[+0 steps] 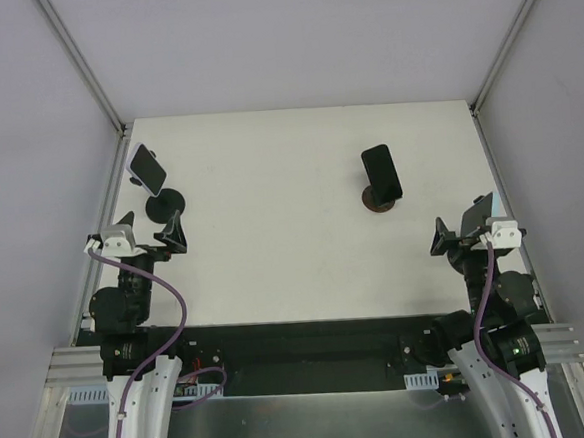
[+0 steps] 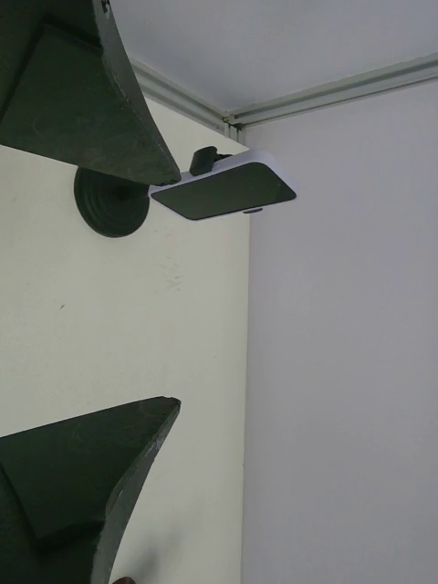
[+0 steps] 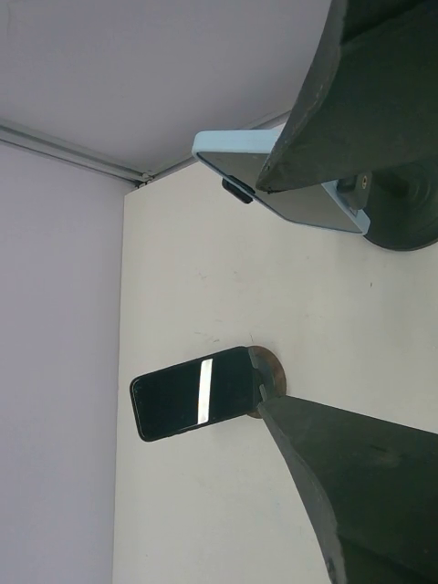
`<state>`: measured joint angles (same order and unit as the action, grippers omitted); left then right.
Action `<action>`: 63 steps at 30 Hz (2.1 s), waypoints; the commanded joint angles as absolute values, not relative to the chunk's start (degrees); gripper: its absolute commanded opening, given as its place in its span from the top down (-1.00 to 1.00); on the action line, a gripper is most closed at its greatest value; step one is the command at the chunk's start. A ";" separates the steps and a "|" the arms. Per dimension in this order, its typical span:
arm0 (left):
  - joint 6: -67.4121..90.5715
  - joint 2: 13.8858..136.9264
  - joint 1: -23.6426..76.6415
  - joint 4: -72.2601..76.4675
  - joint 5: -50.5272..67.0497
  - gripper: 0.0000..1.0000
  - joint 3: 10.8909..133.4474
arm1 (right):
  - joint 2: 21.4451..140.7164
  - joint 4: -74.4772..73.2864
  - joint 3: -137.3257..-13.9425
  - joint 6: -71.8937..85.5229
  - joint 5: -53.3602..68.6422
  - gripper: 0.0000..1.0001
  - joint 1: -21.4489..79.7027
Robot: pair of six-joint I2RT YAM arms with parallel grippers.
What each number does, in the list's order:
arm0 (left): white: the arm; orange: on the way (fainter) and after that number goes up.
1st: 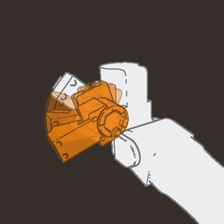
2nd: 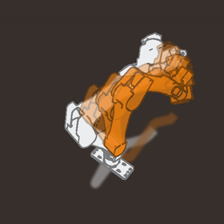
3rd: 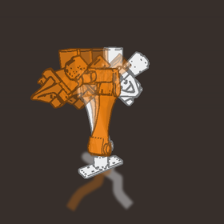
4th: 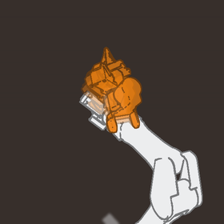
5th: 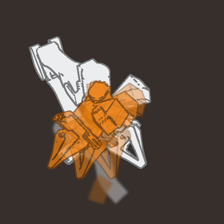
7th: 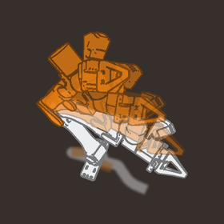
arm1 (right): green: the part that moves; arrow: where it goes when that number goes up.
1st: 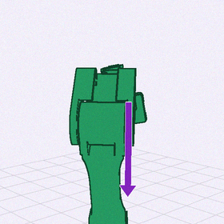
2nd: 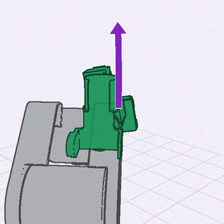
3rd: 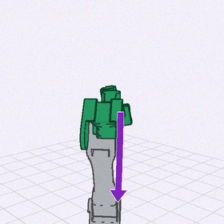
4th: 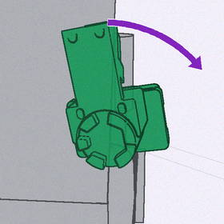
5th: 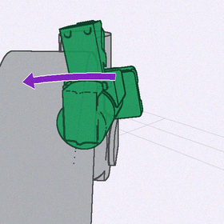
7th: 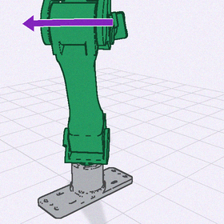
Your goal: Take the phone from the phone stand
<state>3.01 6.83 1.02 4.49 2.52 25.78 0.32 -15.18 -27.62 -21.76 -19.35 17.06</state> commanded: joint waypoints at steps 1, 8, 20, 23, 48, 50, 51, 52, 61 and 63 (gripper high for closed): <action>3.86 8.00 0.35 6.50 4.13 -0.98 26.72 | -10.63 -12.31 -28.30 -22.06 -15.04 -0.93 16.79; 4.39 7.82 0.35 4.66 5.97 -0.98 27.95 | -5.38 -13.71 -31.72 -18.82 -7.84 -0.93 16.70; 5.98 3.87 0.35 3.78 6.15 -0.98 27.86 | 26.24 -16.61 -45.16 -8.98 9.58 -0.93 16.79; 5.63 2.90 0.88 3.60 5.45 -0.98 27.86 | 35.11 -16.87 -47.72 -4.32 9.06 -0.93 16.79; 3.43 4.48 5.10 2.55 4.22 -0.98 28.13 | 87.27 -14.42 -71.89 -16.96 4.04 -0.93 13.71; 3.34 5.18 5.10 2.55 4.48 -0.98 28.13 | 88.77 -13.63 -71.72 -17.66 2.99 -0.93 13.54; 3.25 5.36 5.10 2.55 4.66 -0.98 28.13 | 89.29 -13.19 -71.63 -17.93 2.55 -0.93 13.54; 3.16 5.71 5.10 2.55 4.75 -0.99 28.13 | 90.17 -13.10 -71.63 -18.19 1.50 -0.93 13.54; 3.08 7.29 5.10 2.55 5.45 -0.98 28.30 | 94.91 -10.90 -72.33 -19.34 1.14 -0.93 12.48; 2.99 7.38 5.10 2.55 5.62 -0.98 28.30 | 95.53 -10.81 -72.60 -19.51 1.76 -0.93 12.39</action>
<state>3.62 6.70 4.91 0.97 5.43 26.11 94.08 -13.39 -69.60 -18.11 1.72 12.82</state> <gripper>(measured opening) 0.992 0.961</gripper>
